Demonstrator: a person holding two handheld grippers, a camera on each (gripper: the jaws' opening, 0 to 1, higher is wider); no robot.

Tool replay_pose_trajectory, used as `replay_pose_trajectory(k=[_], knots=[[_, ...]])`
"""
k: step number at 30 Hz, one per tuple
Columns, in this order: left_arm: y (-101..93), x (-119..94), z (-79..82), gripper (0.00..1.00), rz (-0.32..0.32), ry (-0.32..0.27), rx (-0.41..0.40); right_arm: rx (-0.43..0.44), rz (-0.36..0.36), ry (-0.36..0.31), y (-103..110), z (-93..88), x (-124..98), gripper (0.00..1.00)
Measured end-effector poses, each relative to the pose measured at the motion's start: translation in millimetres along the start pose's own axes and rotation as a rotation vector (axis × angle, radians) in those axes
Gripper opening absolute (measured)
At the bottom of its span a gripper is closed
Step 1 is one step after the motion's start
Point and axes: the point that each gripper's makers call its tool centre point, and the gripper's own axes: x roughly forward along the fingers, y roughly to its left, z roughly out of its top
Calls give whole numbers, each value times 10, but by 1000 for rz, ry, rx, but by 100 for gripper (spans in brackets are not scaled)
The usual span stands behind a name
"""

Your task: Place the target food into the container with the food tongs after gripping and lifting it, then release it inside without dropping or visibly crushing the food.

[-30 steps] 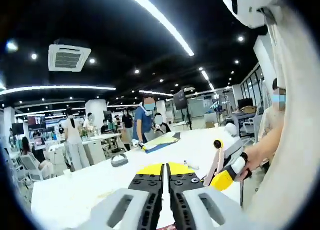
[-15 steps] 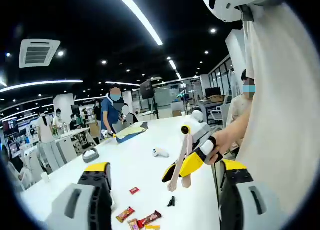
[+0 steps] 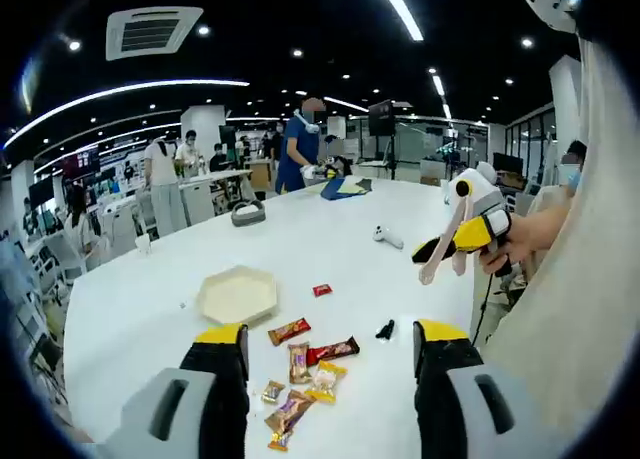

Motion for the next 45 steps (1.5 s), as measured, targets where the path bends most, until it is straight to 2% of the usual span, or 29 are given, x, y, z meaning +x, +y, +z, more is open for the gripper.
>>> replay_pose_trajectory(k=[1, 3, 5, 9, 10, 12, 17, 18, 19, 20, 21, 22, 23, 24, 25, 26, 27, 28, 29, 30, 31, 32, 33, 34, 35, 37, 38, 40, 45], knots=[[-39, -30, -116, 48, -28, 47, -44, 0, 1, 2, 1, -6, 16, 30], [-154, -58, -211, 37, -106, 81, -22, 4, 3, 3, 0, -13, 36, 30], [-154, -73, -205, 38, -103, 69, -35, 5, 4, 4, -3, -23, 51, 30], [-106, -109, -148, 44, -72, 18, -49, 14, 7, 4, 2, -40, 92, 30], [-114, -124, -134, 44, -81, 6, -48, 15, 7, 4, 2, -42, 94, 30], [-60, -123, -36, 44, -67, -61, -84, 15, 9, 6, 7, -54, 113, 30], [82, -135, 20, 40, -7, -122, -102, 17, 10, 8, 17, -69, 133, 30], [81, -134, 19, 33, -9, -121, -105, 17, 10, 8, 17, -71, 132, 30], [16, -134, 44, 18, -52, -136, -114, 20, 10, 7, 16, -76, 130, 30], [-215, -171, 86, 0, -212, -158, -99, 22, 8, 6, 14, -80, 129, 30], [-224, -171, 46, 13, -218, -131, -152, 25, 7, 6, 11, -84, 128, 30], [-82, -133, -45, 27, -117, -70, -108, 30, 7, 6, 12, -92, 128, 30], [-10, -118, -61, 45, -67, -55, -93, 31, 6, 6, 12, -95, 127, 30], [174, -115, -163, 56, 70, 20, -52, 34, 5, 7, 10, -103, 125, 30], [260, -107, -221, 63, 126, 64, -15, 36, 4, 7, 8, -107, 124, 30], [287, -65, -207, 63, 136, 52, 8, 43, 3, 6, 9, -113, 123, 30], [250, -62, -167, 58, 113, 22, -7, 46, 3, 5, 9, -116, 121, 30], [154, -52, -54, 55, 44, -56, -22, 49, 2, 4, 11, -118, 120, 30], [44, -86, 11, 55, -41, -103, -38, 56, 1, 4, 7, -124, 117, 30], [73, -83, 69, 57, -31, -146, -83, 60, 1, 5, 5, -129, 114, 30], [103, -87, 79, 59, -18, -157, -102, 61, 0, 5, 3, -129, 112, 30], [138, -103, 25, 64, -9, -121, -83, 64, -3, -1, -8, -125, 103, 30], [164, -97, 22, 72, 5, -125, -76, 65, -4, -3, -9, -123, 102, 30], [224, -78, 51, 85, 28, -151, -55, 67, -4, -5, -10, -121, 100, 30], [236, -62, 55, 100, 28, -166, -75, 70, -5, -7, -12, -119, 99, 30], [272, -34, 70, 91, 36, -188, -108, 71, -6, -9, -14, -121, 99, 30], [303, -44, 26, 93, 39, -178, -154, 55, -13, -7, -29, -126, 100, 30], [334, -47, 0, 99, 48, -175, -175, 35, -18, -9, -44, -125, 97, 29], [229, -100, 71, 99, -18, -229, -157, -41, -53, -21, -125, -107, 83, 28]])
